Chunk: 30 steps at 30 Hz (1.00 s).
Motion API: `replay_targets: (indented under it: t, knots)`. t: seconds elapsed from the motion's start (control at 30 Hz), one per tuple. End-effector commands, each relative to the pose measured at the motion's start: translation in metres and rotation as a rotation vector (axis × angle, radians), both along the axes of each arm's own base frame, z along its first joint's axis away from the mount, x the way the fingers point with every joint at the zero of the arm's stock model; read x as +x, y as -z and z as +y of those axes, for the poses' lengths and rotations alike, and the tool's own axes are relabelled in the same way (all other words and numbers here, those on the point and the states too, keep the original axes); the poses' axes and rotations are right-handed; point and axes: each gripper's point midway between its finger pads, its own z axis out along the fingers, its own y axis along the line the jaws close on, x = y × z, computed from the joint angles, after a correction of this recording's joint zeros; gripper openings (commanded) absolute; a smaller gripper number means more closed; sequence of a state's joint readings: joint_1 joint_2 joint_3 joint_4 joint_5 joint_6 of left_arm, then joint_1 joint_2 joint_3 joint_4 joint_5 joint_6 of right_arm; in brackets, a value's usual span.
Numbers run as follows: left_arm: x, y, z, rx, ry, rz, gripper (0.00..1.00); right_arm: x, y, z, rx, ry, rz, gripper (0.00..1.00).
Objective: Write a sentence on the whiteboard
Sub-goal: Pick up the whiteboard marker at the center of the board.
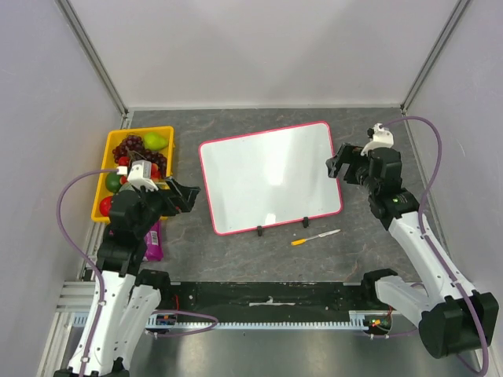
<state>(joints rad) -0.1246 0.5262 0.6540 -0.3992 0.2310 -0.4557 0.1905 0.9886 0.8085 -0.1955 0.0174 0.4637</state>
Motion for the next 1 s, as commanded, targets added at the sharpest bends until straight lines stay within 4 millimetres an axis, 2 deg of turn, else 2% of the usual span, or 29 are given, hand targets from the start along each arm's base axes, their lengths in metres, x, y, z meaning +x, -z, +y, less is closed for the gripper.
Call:
replay_targets:
  t: [0.0, 0.17, 0.4, 0.5, 0.57, 0.6, 0.8, 0.97]
  knots:
    - [-0.013, -0.007, -0.013, -0.031, 0.086, -0.042, 1.00, -0.005, -0.003, 0.017, 0.036, -0.095, 0.021, 0.98]
    - [-0.029, -0.022, -0.045, -0.092, 0.299, -0.154, 1.00, -0.011, 0.006, 0.030, 0.069, -0.166, 0.048, 0.98]
    - [-0.033, -0.004, -0.087, -0.107, 0.516, -0.082, 1.00, -0.023, 0.014, 0.028, 0.044, -0.180, 0.066, 0.98]
    - [-0.035, 0.007, -0.120, -0.011, 0.558, -0.080, 1.00, -0.027, 0.018, 0.025, 0.028, -0.176, 0.075, 0.98]
    - [-0.034, 0.017, -0.151, 0.070, 0.602, -0.047, 1.00, -0.029, 0.022, 0.024, 0.024, -0.174, 0.085, 0.98]
    - [-0.041, 0.021, -0.166, 0.093, 0.634, -0.045, 1.00, -0.030, 0.023, 0.024, 0.023, -0.176, 0.091, 0.98]
    - [-0.051, 0.076, -0.259, 0.390, 0.753, -0.003, 0.99, -0.031, 0.031, 0.022, 0.013, -0.172, 0.110, 0.98]
    - [-0.063, 0.117, -0.310, 0.553, 0.846, -0.042, 0.95, -0.032, 0.037, 0.019, -0.002, -0.159, 0.136, 0.98]
